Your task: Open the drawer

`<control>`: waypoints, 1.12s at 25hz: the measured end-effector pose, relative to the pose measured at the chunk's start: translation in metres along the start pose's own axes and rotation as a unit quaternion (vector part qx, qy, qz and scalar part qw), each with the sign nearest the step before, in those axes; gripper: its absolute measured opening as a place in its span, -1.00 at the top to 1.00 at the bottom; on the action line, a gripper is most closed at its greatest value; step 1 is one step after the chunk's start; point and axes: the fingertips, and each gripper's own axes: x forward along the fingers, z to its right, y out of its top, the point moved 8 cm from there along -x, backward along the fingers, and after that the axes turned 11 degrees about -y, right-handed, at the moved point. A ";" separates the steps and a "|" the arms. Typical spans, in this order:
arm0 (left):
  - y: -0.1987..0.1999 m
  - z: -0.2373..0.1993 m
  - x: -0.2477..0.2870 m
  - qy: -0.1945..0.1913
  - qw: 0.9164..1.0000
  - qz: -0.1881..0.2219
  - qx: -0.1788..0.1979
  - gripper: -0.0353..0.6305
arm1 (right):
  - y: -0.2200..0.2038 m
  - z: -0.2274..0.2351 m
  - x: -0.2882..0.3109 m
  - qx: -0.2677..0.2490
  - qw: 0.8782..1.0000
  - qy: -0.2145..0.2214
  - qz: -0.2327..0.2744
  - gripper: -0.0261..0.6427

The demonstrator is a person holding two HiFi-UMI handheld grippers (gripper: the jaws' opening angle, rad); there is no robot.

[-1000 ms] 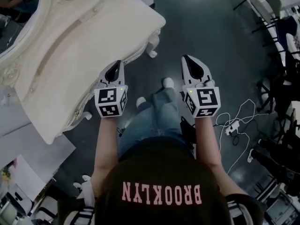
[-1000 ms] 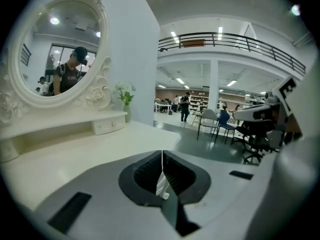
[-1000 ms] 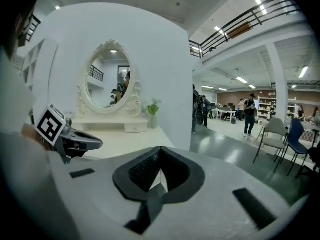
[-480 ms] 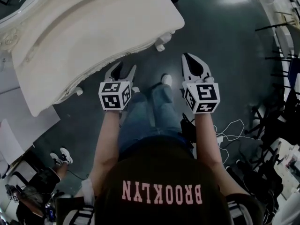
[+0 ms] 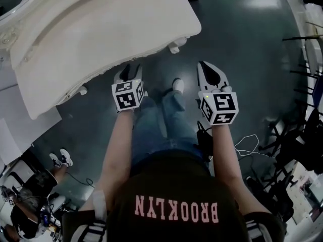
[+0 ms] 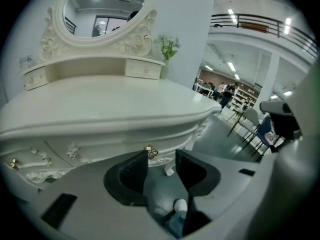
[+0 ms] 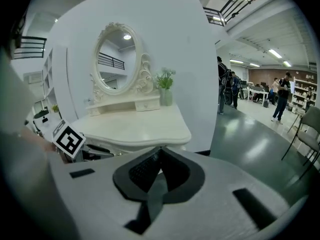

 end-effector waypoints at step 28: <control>-0.003 -0.026 0.065 0.146 0.988 -0.030 -0.037 0.49 | 0.014 0.034 0.042 -0.055 0.996 0.067 -0.015 0.93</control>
